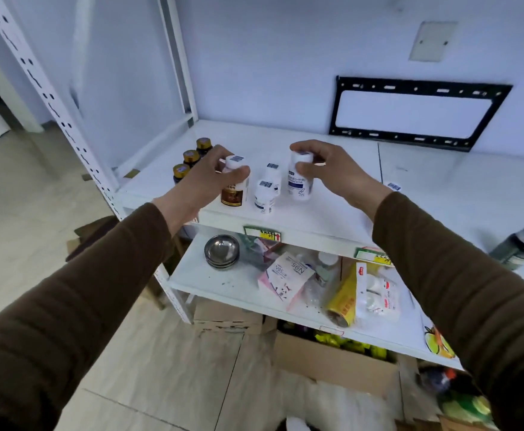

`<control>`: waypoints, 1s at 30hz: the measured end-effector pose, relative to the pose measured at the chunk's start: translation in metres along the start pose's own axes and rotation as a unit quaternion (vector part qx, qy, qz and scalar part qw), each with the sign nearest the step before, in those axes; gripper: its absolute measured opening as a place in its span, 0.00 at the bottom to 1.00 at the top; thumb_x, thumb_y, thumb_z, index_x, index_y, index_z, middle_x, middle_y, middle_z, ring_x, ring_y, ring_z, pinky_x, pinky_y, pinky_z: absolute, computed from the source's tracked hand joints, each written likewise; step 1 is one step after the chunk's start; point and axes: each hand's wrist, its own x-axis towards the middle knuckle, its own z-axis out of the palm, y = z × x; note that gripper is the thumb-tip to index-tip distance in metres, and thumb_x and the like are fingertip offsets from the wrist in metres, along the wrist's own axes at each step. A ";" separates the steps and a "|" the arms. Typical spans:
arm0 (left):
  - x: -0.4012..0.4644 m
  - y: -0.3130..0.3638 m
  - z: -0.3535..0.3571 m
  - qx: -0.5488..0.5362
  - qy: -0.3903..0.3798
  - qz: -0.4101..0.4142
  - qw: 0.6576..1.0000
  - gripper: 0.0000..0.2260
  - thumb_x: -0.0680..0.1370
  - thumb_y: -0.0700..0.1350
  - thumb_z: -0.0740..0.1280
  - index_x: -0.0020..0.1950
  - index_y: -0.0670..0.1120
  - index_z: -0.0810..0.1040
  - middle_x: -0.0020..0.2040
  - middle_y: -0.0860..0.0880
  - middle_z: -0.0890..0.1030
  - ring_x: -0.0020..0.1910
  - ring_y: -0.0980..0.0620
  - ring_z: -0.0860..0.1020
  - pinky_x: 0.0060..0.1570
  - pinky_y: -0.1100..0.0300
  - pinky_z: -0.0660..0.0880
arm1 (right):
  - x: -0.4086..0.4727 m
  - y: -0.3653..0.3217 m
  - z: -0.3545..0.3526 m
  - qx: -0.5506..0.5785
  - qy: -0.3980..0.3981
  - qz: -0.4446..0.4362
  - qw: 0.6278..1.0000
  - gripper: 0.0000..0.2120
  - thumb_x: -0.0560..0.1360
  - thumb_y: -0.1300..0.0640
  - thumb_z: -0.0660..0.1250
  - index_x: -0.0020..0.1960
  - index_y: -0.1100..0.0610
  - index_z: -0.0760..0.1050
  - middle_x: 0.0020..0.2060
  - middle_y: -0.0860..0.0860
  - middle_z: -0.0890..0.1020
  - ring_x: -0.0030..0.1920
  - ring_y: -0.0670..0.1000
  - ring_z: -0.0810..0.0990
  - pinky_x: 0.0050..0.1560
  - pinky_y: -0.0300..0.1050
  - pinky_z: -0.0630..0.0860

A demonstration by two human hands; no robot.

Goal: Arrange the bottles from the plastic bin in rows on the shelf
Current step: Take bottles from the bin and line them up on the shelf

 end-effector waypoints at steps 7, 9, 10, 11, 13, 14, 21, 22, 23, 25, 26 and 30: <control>0.078 -0.015 -0.006 -0.019 -0.006 -0.008 1.000 0.15 0.72 0.54 0.76 0.52 0.50 0.76 0.49 0.48 0.79 0.58 0.44 0.81 0.64 0.45 0.75 | 0.072 0.035 -0.010 -0.130 0.019 0.003 0.991 0.19 0.75 0.61 0.68 0.66 0.54 0.76 0.56 0.48 0.77 0.53 0.46 0.75 0.54 0.38 0.70; 0.101 -0.020 -0.006 -0.022 0.006 -0.006 1.000 0.13 0.72 0.52 0.76 0.50 0.50 0.76 0.49 0.48 0.78 0.57 0.42 0.80 0.64 0.42 0.74 | 0.093 0.046 -0.013 -0.152 0.015 0.007 0.988 0.19 0.75 0.61 0.69 0.65 0.53 0.76 0.58 0.49 0.78 0.55 0.47 0.75 0.55 0.40 0.71; 0.111 -0.021 -0.005 -0.024 0.015 -0.007 1.000 0.12 0.74 0.49 0.75 0.50 0.48 0.76 0.48 0.49 0.76 0.56 0.42 0.81 0.64 0.42 0.75 | 0.103 0.052 -0.014 -0.165 0.008 0.005 0.986 0.19 0.75 0.61 0.69 0.65 0.53 0.76 0.59 0.49 0.78 0.55 0.47 0.75 0.56 0.41 0.71; 0.120 -0.022 -0.003 -0.025 0.022 -0.013 0.999 0.11 0.74 0.48 0.75 0.51 0.47 0.76 0.47 0.49 0.76 0.55 0.43 0.80 0.64 0.43 0.74 | 0.112 0.057 -0.014 -0.178 0.001 0.002 0.984 0.19 0.74 0.61 0.69 0.65 0.53 0.76 0.59 0.49 0.79 0.56 0.47 0.75 0.58 0.41 0.71; 0.136 -0.026 -0.001 -0.027 0.024 -0.024 0.999 0.12 0.74 0.47 0.76 0.51 0.46 0.76 0.48 0.47 0.77 0.53 0.44 0.80 0.64 0.43 0.74 | 0.128 0.067 -0.011 -0.197 -0.016 -0.002 0.980 0.19 0.74 0.61 0.70 0.64 0.53 0.75 0.59 0.49 0.79 0.56 0.48 0.75 0.59 0.42 0.71; 0.142 -0.028 -0.001 -0.026 0.026 -0.027 0.999 0.12 0.73 0.48 0.76 0.51 0.47 0.76 0.48 0.45 0.78 0.53 0.45 0.81 0.64 0.42 0.74 | 0.135 0.072 -0.008 -0.203 -0.023 -0.003 0.979 0.19 0.74 0.61 0.70 0.64 0.52 0.75 0.59 0.49 0.79 0.56 0.49 0.75 0.59 0.44 0.72; 0.174 -0.044 0.000 -0.031 0.008 -0.045 0.998 0.18 0.65 0.56 0.77 0.48 0.51 0.77 0.49 0.43 0.81 0.50 0.48 0.81 0.61 0.45 0.76 | 0.167 0.097 0.011 -0.228 -0.077 -0.006 0.971 0.19 0.73 0.62 0.70 0.62 0.51 0.75 0.57 0.48 0.79 0.56 0.50 0.76 0.56 0.44 0.72; 0.178 -0.046 0.000 -0.031 0.008 -0.048 0.998 0.19 0.64 0.57 0.77 0.49 0.51 0.77 0.50 0.41 0.81 0.51 0.47 0.81 0.61 0.45 0.76 | 0.169 0.099 0.013 -0.225 -0.085 -0.004 0.971 0.19 0.73 0.62 0.70 0.61 0.50 0.75 0.57 0.47 0.79 0.56 0.49 0.76 0.56 0.44 0.72; 0.182 -0.048 0.000 -0.030 0.007 -0.049 0.998 0.18 0.65 0.56 0.77 0.49 0.51 0.77 0.52 0.40 0.81 0.52 0.45 0.82 0.61 0.45 0.76 | 0.171 0.101 0.016 -0.226 -0.091 -0.003 0.970 0.18 0.72 0.62 0.70 0.61 0.50 0.75 0.57 0.47 0.79 0.56 0.48 0.76 0.56 0.44 0.73; 0.189 -0.050 0.002 -0.023 0.001 -0.054 0.998 0.15 0.71 0.52 0.77 0.51 0.49 0.76 0.54 0.40 0.81 0.56 0.43 0.81 0.62 0.44 0.75 | 0.175 0.104 0.019 -0.232 -0.100 0.003 0.968 0.19 0.73 0.62 0.69 0.61 0.48 0.75 0.57 0.46 0.79 0.55 0.47 0.75 0.56 0.43 0.73; 0.192 -0.052 0.002 -0.022 -0.002 -0.058 0.998 0.13 0.73 0.50 0.76 0.52 0.49 0.76 0.53 0.41 0.81 0.56 0.42 0.81 0.62 0.44 0.75 | 0.176 0.106 0.021 -0.235 -0.103 0.006 0.967 0.19 0.73 0.62 0.69 0.61 0.48 0.75 0.57 0.46 0.79 0.56 0.47 0.75 0.56 0.42 0.73; 0.201 -0.056 0.003 -0.020 -0.015 -0.057 0.998 0.14 0.72 0.52 0.76 0.52 0.50 0.77 0.50 0.44 0.81 0.57 0.41 0.80 0.63 0.43 0.75 | 0.181 0.109 0.025 -0.241 -0.112 0.018 0.964 0.19 0.74 0.62 0.69 0.61 0.47 0.74 0.58 0.47 0.78 0.57 0.49 0.75 0.57 0.42 0.73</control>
